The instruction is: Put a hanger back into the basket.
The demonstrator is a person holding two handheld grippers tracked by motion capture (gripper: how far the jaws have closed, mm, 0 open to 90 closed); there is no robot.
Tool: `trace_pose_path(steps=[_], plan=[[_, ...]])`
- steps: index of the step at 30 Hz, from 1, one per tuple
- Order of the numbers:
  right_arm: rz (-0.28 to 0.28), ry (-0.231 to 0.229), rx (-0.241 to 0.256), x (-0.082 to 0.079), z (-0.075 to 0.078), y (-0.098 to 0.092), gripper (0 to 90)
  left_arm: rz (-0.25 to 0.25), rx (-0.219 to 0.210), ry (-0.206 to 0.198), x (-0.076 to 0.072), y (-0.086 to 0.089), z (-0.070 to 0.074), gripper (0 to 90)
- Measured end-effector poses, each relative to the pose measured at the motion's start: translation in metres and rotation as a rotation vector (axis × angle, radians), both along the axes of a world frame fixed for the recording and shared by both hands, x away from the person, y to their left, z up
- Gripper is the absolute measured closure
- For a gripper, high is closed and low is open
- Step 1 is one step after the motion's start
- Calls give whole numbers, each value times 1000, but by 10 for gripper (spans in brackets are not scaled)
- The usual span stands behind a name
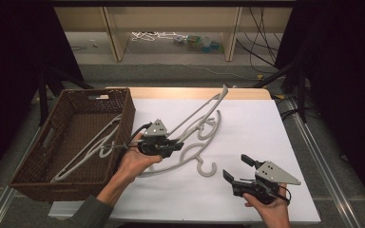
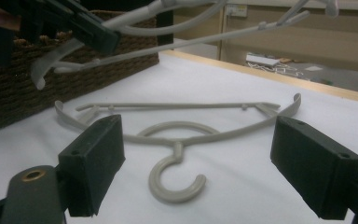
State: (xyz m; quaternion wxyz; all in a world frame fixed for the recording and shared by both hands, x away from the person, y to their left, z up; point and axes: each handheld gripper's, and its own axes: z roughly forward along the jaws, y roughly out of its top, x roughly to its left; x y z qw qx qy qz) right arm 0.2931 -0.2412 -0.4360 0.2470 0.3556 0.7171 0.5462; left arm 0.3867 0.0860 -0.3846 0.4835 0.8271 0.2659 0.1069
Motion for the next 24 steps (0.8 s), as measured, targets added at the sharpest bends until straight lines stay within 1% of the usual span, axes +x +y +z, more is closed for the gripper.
trace_pose_path(steps=[1, 2, 3, 4, 5, 6, 7, 8, 9, 11, 14, 15, 16, 17, 19, 21, 23, 24], plan=[[-2, 1, 3, 0, 0, 0, 182, 5, -17, 10, -2, 2, 3, 815], [0, 10, -3, 0, 1, -1, 182, 10, -18, 2, -3, 3, 5, 815], [0, 5, 0, 0, 1, -1, 182, 9, -22, 0, -5, 5, 9, 816], [1, 12, -4, 0, 0, -1, 182, 5, -17, 4, -5, 7, 13, 815], [8, 13, 13, 1, -1, 0, 182, 3, -22, 1, -6, 10, 17, 816], [2, 11, 14, 0, -1, 0, 183, 10, -31, 4, -7, 11, 21, 815], [-3, 10, 2, 0, 0, -1, 183, 15, -32, -6, -8, 15, 26, 816], [-4, 13, -1, 0, 1, -1, 183, 16, -27, -8, -9, 17, 30, 816], [-3, 11, -1, 0, 0, -1, 183, 21, -42, -14, -10, 19, 33, 816], [8, 17, 22, 0, -1, 0, 182, 28, -48, -15, -11, 26, 42, 816], [-4, 0, 3, 0, 0, 0, 183, 42, -57, -23, -14, 38, 53, 816], [2, 4, 4, 0, 0, 0, 183, 47, -63, -23, -15, 41, 56, 816], [8, 8, 16, 1, -1, 1, 182, 48, -81, -20, -16, 45, 60, 816], [4, 9, 23, 1, -2, 1, 182, 52, -78, -28, -17, 49, 64, 816], [5, 12, 21, 1, -1, 1, 183, 53, -89, -28, -19, 56, 70, 816], [-6, 12, -1, 1, -2, 0, 183, 67, -92, -30, -20, 62, 75, 816], [-7, 19, -3, 1, -1, 0, 182, 83, -89, -42, -21, 70, 80, 816], [-7, 6, 3, 2, -1, 1, 182, 87, -92, -45, -21, 73, 82, 816]])
